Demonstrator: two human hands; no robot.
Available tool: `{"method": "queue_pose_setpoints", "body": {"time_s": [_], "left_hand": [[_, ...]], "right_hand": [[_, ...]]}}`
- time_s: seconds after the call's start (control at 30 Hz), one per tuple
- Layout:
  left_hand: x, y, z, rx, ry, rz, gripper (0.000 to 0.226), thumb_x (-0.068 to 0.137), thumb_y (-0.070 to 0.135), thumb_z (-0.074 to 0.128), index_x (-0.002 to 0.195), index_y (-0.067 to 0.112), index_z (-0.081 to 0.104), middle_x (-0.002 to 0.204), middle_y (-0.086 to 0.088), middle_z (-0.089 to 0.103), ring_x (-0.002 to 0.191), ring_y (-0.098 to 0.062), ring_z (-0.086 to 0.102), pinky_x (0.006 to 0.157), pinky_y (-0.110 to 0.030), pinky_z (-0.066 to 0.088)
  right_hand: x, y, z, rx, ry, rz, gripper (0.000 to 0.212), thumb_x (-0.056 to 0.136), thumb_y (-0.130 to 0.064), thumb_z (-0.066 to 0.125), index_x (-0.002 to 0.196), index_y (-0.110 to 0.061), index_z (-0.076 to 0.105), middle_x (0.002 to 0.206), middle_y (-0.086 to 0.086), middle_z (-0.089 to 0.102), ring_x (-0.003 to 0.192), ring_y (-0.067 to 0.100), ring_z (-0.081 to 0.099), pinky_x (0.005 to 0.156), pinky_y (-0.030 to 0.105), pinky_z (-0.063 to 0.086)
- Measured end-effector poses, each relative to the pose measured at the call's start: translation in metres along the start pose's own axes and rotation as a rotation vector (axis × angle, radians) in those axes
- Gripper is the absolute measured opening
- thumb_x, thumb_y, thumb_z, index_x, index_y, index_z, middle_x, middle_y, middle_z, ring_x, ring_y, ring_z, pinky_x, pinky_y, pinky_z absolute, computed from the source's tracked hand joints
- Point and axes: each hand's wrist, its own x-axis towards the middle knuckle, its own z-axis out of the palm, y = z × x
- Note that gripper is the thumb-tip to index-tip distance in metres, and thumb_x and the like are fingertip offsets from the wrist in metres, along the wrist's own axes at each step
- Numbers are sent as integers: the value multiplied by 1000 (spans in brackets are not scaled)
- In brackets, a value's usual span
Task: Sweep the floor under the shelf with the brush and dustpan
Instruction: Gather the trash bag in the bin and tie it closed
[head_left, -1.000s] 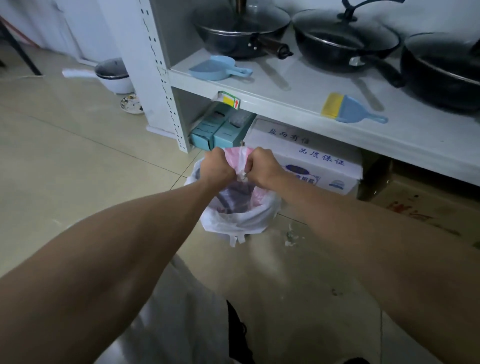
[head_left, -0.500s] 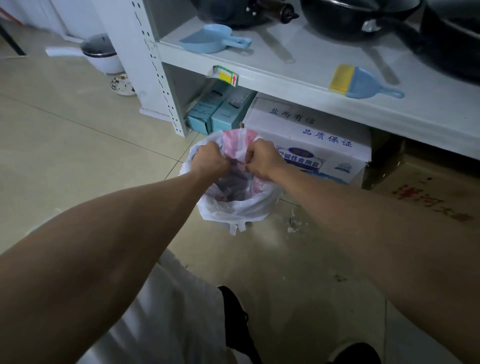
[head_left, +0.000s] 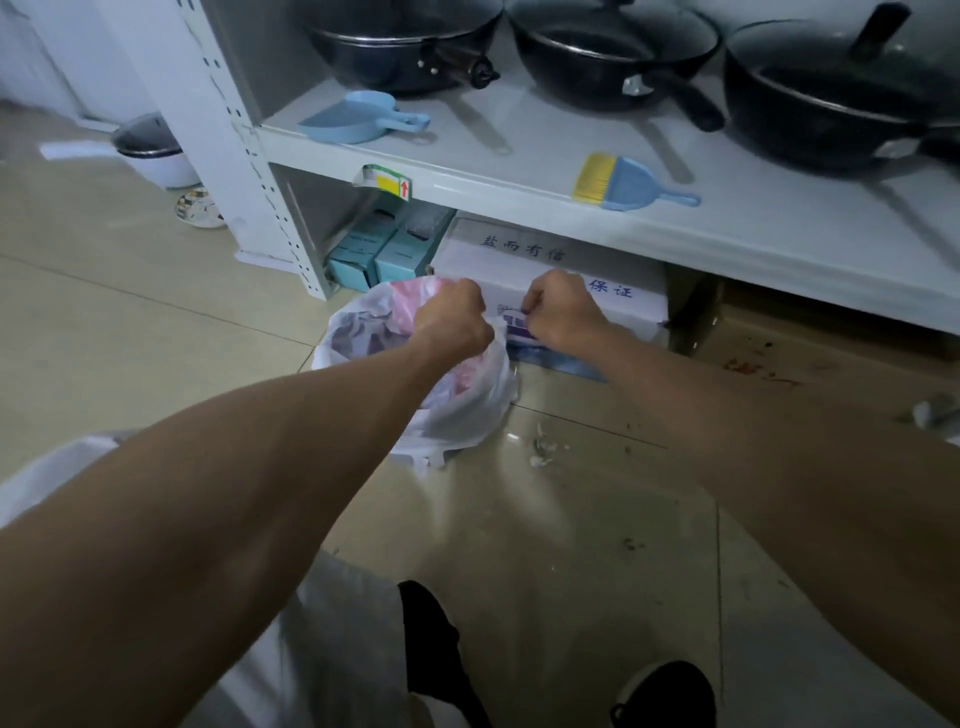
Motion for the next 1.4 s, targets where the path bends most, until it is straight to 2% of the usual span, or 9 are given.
{"method": "queue_pose_setpoints", "body": {"time_s": [0.3,0.5,0.63,0.8,0.93,1.13,1.23,1.3,1.4], "left_hand": [[-12,86,77,-116,-179,242,32,85,9,63,116,6,65,113,-12,67,104,-26,63,88,-33,53],[-18,76,143,-34,-348,181,56,80,1,64,134,10,51,131,-10,52,118,-24,54,93,-28,46],[-19,39,181,114,-395,132,56,81,20,69,133,13,49,124,-11,57,114,-27,57,93,-33,49],[-17,6,211,116,-451,56,66,77,17,74,135,7,44,126,-16,55,113,-31,57,83,-31,48],[-12,-6,235,101,-466,63,77,69,18,82,134,5,42,130,-18,50,118,-33,53,87,-35,46],[-7,-14,257,78,-483,35,82,68,22,85,134,6,39,131,-14,44,123,-31,44,89,-37,45],[-4,-19,261,71,-454,30,75,72,22,82,131,2,40,130,-17,44,122,-33,45,92,-35,43],[-1,-23,262,65,-430,21,74,73,24,82,130,1,40,129,-17,44,120,-33,46,92,-35,42],[2,-23,263,82,-409,80,75,76,27,79,133,0,39,130,-18,44,120,-33,45,94,-36,40]], "right_hand": [[-40,86,-16,-41,-36,114,5,80,-4,66,84,-7,65,81,10,60,80,25,62,66,30,47],[-44,142,14,-91,-174,188,27,76,3,62,102,-2,66,104,13,64,93,27,62,79,32,52],[-41,170,48,-48,-255,205,32,77,-2,63,109,-6,61,112,15,60,93,27,59,77,31,49],[-37,185,99,-1,-377,224,43,78,-7,66,119,-7,54,126,15,50,105,30,57,82,32,48],[-37,185,126,-10,-470,146,55,80,-19,68,130,-8,49,132,17,49,117,32,53,95,36,47],[-29,189,152,-55,-491,54,86,73,-13,76,146,-18,32,138,17,32,121,34,48,98,38,47],[-22,190,156,-60,-503,53,87,69,-22,81,144,-19,37,134,16,34,115,32,51,98,36,47],[-20,191,162,-103,-523,19,87,59,-45,76,136,-21,45,130,12,41,110,29,53,97,35,46],[-15,200,174,-142,-523,27,76,56,-50,63,126,-22,50,122,5,48,97,22,50,77,26,44]]}}
